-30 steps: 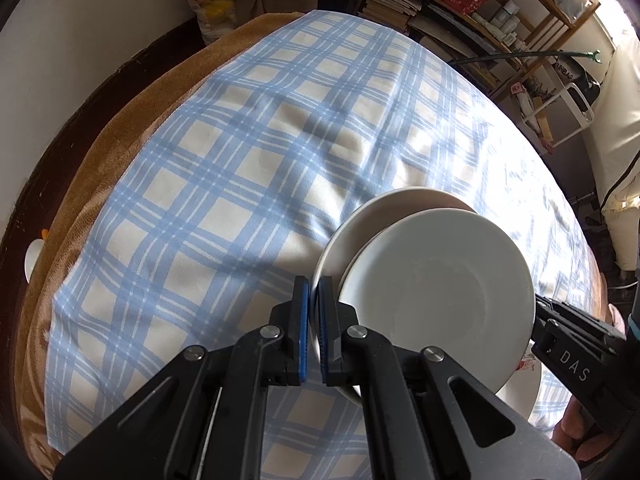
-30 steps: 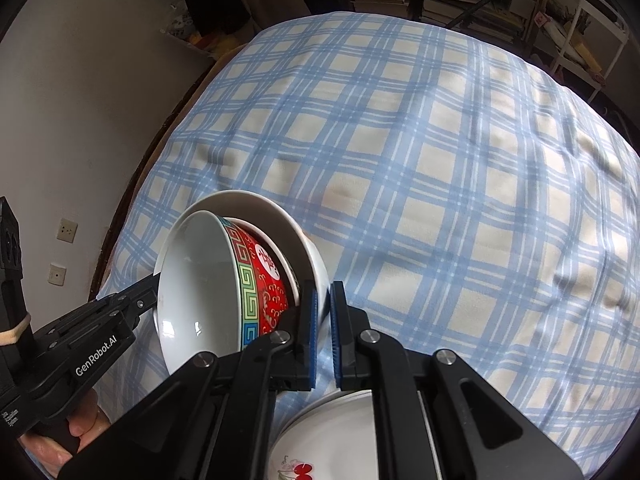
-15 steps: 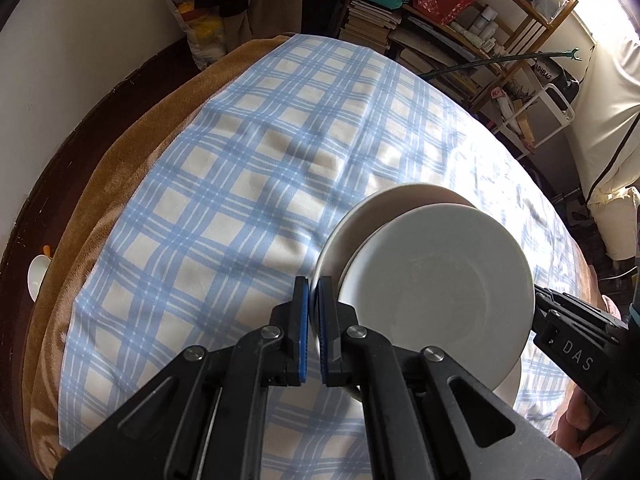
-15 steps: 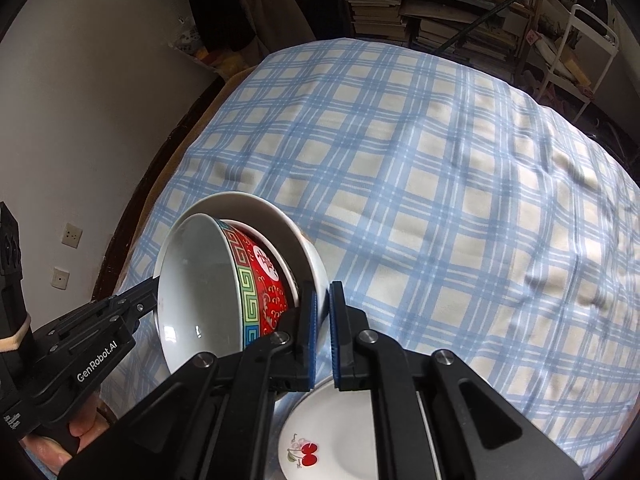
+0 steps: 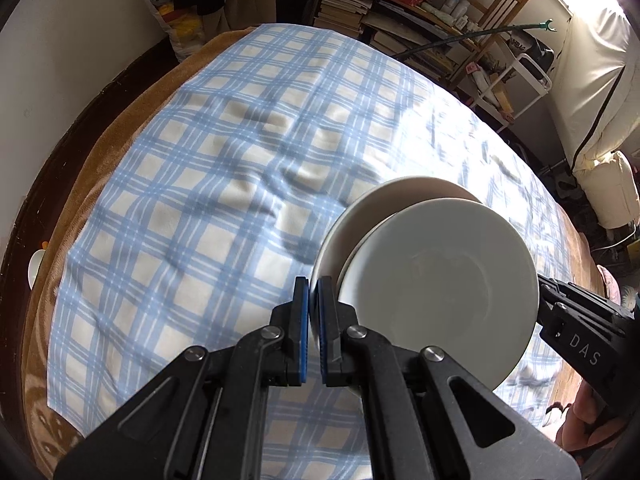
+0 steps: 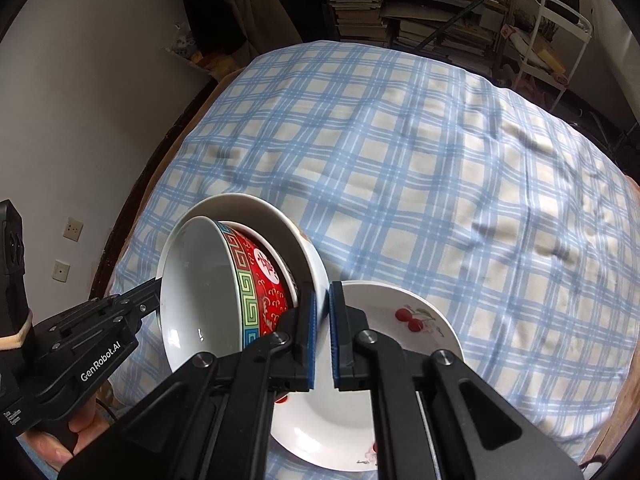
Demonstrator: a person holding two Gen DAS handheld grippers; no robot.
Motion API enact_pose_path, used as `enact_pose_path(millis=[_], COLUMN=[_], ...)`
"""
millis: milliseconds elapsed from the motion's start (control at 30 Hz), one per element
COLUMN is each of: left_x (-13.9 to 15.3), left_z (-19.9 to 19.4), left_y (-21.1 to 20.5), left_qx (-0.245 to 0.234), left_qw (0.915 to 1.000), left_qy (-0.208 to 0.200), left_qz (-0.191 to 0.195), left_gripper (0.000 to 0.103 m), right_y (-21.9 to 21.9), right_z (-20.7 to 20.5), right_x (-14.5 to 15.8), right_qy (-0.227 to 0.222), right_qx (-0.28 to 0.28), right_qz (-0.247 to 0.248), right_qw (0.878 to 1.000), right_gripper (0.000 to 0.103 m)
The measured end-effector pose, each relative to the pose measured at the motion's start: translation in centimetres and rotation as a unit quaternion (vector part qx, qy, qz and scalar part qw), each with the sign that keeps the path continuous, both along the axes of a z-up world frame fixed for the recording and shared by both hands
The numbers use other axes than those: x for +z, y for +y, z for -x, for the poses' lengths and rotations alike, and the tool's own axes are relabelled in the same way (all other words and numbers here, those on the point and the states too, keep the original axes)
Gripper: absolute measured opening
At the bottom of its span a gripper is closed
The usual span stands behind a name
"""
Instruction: Organize plates and bowls
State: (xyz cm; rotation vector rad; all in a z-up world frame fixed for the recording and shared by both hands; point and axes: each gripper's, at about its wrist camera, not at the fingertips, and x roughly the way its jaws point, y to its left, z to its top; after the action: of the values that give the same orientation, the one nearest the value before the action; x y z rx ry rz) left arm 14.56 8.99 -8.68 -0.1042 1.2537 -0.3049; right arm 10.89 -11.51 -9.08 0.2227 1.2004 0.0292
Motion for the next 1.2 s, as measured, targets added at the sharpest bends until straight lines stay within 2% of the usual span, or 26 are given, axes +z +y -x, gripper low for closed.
enact_pose_path(millis=[233, 400, 700, 833, 967, 1033, 1200], left_x=[-0.5, -0.9, -2.9, -2.9, -2.8, -2.4, -0.4], left_z=[2.7, 4.2, 5.1, 5.1, 4.9, 4.9, 5.1], left_y=[-3.0, -5.0, -7.8, -8.1, -7.8, -7.8, -7.1], left_qx=[-0.026, -0.047, -0.074, -0.080, -0.086, -0.087, -0.084], left_qw=[0.9996, 0.9986, 0.9956, 0.9953, 0.9952, 0.9955, 0.9963], left_qy=[0.009, 0.014, 0.033, 0.029, 0.034, 0.025, -0.006], left_qz=[-0.011, -0.019, -0.048, -0.047, -0.029, -0.026, -0.019], left_gripper=[0.002, 0.002, 0.002, 0.003, 0.004, 0.004, 0.012], right_y=[-3.0, -5.3, -7.9, -8.5, -8.9, -9.0, -9.9], right_z=[3.4, 5.5, 7.1, 7.2, 7.0, 6.9, 7.3], right_x=[-0.6, -1.7, -4.2, -5.0, -5.3, -5.2, -3.7], right_qy=[0.009, 0.020, 0.040, 0.043, 0.051, 0.050, 0.026], right_qx=[-0.023, -0.041, -0.062, -0.066, -0.065, -0.064, -0.066], right_qz=[-0.003, -0.023, -0.044, -0.054, -0.062, -0.068, -0.086], right_qw=[1.000, 0.999, 0.996, 0.995, 0.995, 0.994, 0.994], right_gripper=[0.008, 0.009, 0.009, 0.009, 0.009, 0.009, 0.012])
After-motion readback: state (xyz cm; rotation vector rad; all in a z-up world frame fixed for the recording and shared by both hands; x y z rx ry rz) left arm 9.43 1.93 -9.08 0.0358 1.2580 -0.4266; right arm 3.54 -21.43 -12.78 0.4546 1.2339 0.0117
